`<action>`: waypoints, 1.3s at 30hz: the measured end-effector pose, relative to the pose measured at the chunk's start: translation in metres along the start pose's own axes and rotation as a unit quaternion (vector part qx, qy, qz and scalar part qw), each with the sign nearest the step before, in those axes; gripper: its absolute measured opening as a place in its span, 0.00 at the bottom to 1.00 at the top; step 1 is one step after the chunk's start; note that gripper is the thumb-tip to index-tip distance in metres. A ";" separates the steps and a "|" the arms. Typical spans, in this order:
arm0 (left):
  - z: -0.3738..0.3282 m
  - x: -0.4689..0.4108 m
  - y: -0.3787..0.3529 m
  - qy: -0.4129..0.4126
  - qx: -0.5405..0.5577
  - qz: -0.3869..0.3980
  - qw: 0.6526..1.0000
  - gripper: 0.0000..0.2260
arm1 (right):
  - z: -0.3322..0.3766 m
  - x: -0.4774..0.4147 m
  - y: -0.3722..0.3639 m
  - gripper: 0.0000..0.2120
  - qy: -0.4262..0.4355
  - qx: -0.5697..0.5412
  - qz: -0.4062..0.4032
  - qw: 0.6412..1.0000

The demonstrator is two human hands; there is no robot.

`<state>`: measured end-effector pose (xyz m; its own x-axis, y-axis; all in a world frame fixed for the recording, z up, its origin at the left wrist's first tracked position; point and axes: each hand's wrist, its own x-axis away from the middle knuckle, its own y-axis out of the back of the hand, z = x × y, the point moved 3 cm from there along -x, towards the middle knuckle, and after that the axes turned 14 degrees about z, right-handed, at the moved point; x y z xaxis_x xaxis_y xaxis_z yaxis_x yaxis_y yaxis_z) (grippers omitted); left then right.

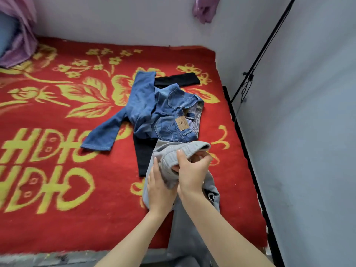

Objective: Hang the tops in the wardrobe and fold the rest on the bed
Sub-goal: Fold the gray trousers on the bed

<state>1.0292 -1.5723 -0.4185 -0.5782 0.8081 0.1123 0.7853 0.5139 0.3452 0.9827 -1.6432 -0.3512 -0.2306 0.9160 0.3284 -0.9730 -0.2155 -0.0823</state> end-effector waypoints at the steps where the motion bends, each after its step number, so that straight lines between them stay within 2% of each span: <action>1: -0.004 0.004 0.012 -0.015 0.023 0.001 1.000 0.38 | 0.004 0.015 -0.010 0.19 0.020 -0.002 0.006 1.000; 5: -0.016 0.018 0.068 -0.092 0.119 0.001 0.989 0.30 | 0.017 0.069 -0.049 0.20 0.090 0.006 0.040 0.995; 8: -0.015 0.022 0.115 -0.116 0.133 -0.006 0.984 0.26 | 0.030 0.092 -0.056 0.14 0.107 0.020 0.132 0.985; 10: -0.023 0.021 0.143 -0.136 0.120 0.041 0.983 0.24 | 0.040 0.102 -0.049 0.12 0.124 0.049 0.167 0.977; 12: -0.035 0.021 0.163 -0.156 0.080 0.102 0.979 0.27 | 0.042 0.104 -0.036 0.13 0.166 0.111 0.138 0.970; 14: -0.047 0.024 0.176 -0.156 0.028 0.142 0.977 0.29 | 0.039 0.101 -0.033 0.20 0.183 0.197 0.118 0.956; 15: -0.051 0.025 0.183 -0.151 0.016 0.152 0.977 0.28 | 0.038 0.099 -0.036 0.27 0.173 0.213 0.124 0.954; 17: -0.055 0.025 0.194 -0.151 0.024 0.157 0.976 0.24 | 0.039 0.089 -0.042 0.42 0.150 0.171 0.177 0.958; 18: -0.058 0.026 0.200 -0.153 0.032 0.161 0.975 0.22 | 0.042 0.085 -0.045 0.42 0.144 0.145 0.205 0.957; 21: -0.073 0.028 0.223 -0.137 0.068 0.171 0.973 0.21 | 0.067 0.083 -0.058 0.16 0.194 0.145 0.251 0.937; 23: -0.082 0.026 0.236 -0.094 0.103 0.173 0.975 0.21 | 0.100 0.091 -0.076 0.12 0.255 0.167 0.259 0.916; 25: -0.083 0.025 0.242 -0.034 0.061 0.131 0.989 0.30 | 0.136 0.104 -0.100 0.11 0.320 0.198 0.268 0.887; 27: -0.076 0.030 0.238 0.021 -0.025 0.050 0.998 0.47 | 0.163 0.112 -0.123 0.09 0.363 0.239 0.270 0.859; 29: -0.065 0.043 0.223 0.034 -0.068 -0.006 0.997 0.53 | 0.181 0.117 -0.142 0.12 0.385 0.253 0.281 0.842; 30: -0.056 0.047 0.213 0.042 -0.093 -0.022 0.995 0.53 | 0.186 0.119 -0.147 0.14 0.390 0.248 0.288 0.839; 32: -0.034 0.054 0.207 0.076 -0.128 -0.080 0.986 0.46 | 0.197 0.124 -0.158 0.14 0.400 0.235 0.317 0.827; 34: -0.022 0.060 0.218 0.064 -0.064 -0.111 0.990 0.32 | 0.204 0.120 -0.160 0.15 0.407 0.232 0.331 0.819; 35: -0.019 0.064 0.230 0.046 -0.046 -0.123 0.990 0.28 | 0.206 0.113 -0.158 0.14 0.403 0.222 0.332 0.824; 37: -0.015 0.074 0.262 0.031 -0.076 -0.140 0.987 0.30 | 0.206 0.092 -0.153 0.11 0.381 0.197 0.335 0.839; 39: -0.021 0.088 0.302 0.027 -0.127 -0.160 0.979 0.27 | 0.200 0.070 -0.148 0.11 0.363 0.202 0.337 0.845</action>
<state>1.2105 -1.3520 -0.2853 -0.8013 0.5982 0.0067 0.4861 0.6446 0.5901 1.1093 -1.6152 -0.1276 -0.8120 0.4735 -0.3412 -0.5778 -0.7347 0.3555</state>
